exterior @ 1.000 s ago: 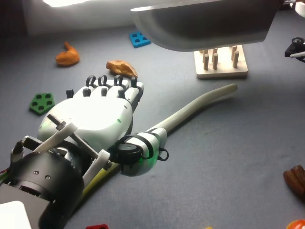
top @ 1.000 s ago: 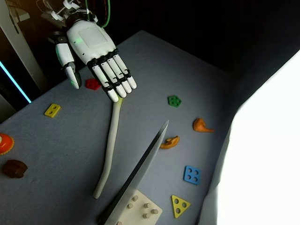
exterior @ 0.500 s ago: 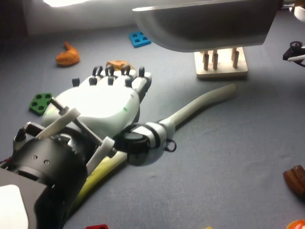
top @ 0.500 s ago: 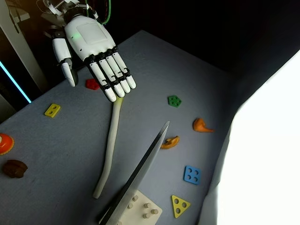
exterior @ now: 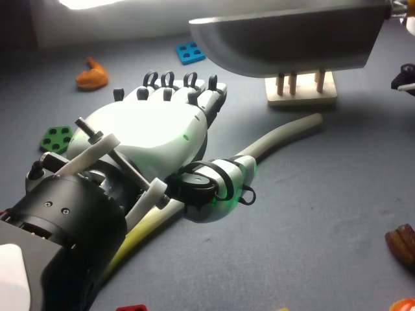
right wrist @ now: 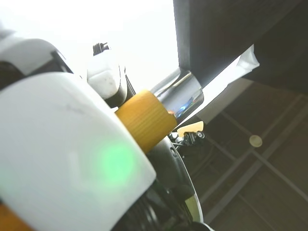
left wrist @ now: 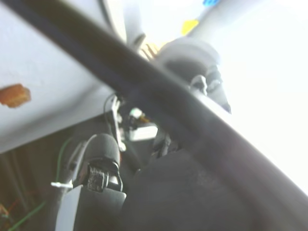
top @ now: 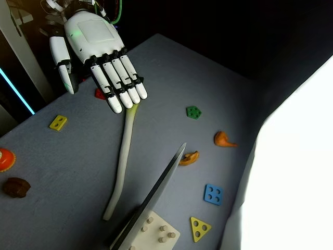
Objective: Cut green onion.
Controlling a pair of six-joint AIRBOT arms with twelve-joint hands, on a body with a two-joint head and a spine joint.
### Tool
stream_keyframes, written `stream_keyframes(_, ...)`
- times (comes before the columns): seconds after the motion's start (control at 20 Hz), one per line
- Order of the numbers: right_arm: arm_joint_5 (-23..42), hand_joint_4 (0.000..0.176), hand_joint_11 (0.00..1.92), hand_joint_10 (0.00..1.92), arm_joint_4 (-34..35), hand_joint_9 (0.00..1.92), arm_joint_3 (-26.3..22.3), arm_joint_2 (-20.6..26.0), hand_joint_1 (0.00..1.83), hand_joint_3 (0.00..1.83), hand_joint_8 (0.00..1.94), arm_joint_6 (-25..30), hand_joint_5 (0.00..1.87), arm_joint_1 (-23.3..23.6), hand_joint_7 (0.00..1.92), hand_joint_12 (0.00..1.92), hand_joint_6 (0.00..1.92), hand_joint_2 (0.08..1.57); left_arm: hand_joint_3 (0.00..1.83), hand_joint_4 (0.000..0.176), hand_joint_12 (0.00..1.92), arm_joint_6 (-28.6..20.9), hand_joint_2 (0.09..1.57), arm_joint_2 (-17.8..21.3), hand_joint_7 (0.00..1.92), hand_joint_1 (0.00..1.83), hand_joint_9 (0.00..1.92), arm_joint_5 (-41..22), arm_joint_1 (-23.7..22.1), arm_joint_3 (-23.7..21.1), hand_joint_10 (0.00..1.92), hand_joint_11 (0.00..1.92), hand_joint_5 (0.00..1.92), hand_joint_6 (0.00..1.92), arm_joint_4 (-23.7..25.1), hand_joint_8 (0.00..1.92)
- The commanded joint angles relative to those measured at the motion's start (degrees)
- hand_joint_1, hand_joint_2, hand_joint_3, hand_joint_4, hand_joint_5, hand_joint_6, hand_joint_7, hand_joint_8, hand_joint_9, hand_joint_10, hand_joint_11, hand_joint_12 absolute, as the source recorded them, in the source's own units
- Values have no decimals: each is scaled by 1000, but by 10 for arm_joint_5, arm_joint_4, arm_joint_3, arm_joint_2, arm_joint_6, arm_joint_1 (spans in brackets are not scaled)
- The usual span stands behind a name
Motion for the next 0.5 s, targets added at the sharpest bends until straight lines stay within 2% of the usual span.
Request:
stream_keyframes(0.0, 71, 176, 1708, 1921, 30, 1648, 7, 6, 1594, 634, 1941, 6, 1439, 2, 1571, 1921, 1921, 825, 0, 0, 0, 3, 1418, 1, 12, 64, 13, 13, -9, -2, 5, 0, 15, 5, 54, 3)
stream_keyframes(0.45, 71, 176, 1711, 1921, 32, 1641, 43, -17, 1610, 627, 1941, 7, 1427, -13, 1557, 1921, 1921, 833, 1, 0, 0, 13, 1425, 2, 14, 33, 14, 7, 1, -2, 5, 0, 23, 6, 56, 6)
